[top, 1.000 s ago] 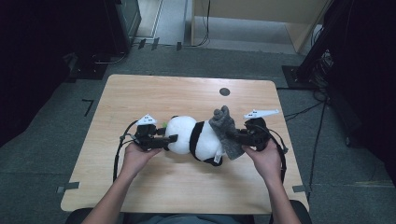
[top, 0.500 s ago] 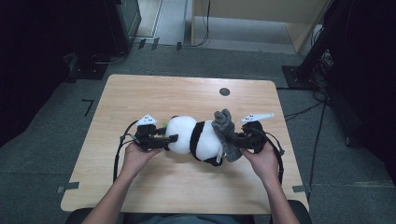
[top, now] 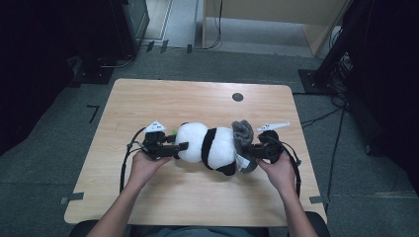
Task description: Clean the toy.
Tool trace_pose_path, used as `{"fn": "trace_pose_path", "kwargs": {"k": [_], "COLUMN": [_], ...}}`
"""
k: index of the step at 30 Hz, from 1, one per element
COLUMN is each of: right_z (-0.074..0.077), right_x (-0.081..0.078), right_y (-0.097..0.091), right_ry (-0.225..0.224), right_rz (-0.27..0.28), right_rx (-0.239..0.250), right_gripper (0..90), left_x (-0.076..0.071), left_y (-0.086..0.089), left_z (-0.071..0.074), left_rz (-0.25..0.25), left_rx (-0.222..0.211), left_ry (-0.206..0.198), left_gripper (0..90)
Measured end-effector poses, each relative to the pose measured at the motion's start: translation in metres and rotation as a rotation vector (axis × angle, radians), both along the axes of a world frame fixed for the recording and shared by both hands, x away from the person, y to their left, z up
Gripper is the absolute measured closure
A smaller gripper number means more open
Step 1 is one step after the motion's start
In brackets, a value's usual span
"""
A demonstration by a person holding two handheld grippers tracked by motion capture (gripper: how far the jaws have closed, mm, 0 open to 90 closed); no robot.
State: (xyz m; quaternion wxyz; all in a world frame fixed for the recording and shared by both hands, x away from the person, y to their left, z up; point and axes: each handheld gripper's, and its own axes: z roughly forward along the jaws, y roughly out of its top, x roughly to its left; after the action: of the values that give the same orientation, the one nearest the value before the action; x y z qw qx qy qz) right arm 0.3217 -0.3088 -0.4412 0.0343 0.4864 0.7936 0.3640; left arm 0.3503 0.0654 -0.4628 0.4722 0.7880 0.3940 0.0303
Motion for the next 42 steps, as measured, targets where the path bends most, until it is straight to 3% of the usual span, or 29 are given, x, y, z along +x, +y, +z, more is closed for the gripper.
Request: {"fn": "trace_pose_path", "kwargs": {"k": [8, 15, 21, 27, 31, 35, 42], "right_z": [-0.013, -0.022, -0.029, -0.025, -0.019, -0.012, 0.009], "right_x": [0.005, 0.010, 0.016, 0.016, 0.016, 0.015, 0.009], "right_y": [0.004, 0.003, 0.003, 0.000, -0.009, -0.020, -0.025], "right_ry": [0.031, 0.053, 0.085, 0.078, 0.063, 0.040, -0.017], "right_rz": [0.004, -0.002, -0.010, -0.018, -0.061, -0.099, -0.113], "right_rx": [-0.046, -0.027, -0.045, -0.055, -0.062, -0.038, 0.017], "right_gripper": [75.7, 75.5, 75.2, 75.8, 76.0, 76.6, 76.7], "left_x": [0.000, 0.000, 0.000, 0.000, 0.000, 0.000, 0.000], "left_y": [0.000, 0.000, 0.000, 0.000, 0.001, 0.001, 0.001], "left_z": [0.000, -0.001, 0.000, 0.000, 0.000, 0.000, 0.000], "left_rz": [0.002, 0.003, 0.003, 0.002, -0.002, -0.003, -0.005], "left_rx": [-0.002, -0.004, -0.001, 0.000, 0.007, 0.010, 0.015], "left_ry": [0.003, 0.006, 0.006, 0.006, 0.004, 0.002, 0.002], "left_gripper": [37.8, 37.8, 37.7, 37.7, 37.6, 37.6, 37.4]}}
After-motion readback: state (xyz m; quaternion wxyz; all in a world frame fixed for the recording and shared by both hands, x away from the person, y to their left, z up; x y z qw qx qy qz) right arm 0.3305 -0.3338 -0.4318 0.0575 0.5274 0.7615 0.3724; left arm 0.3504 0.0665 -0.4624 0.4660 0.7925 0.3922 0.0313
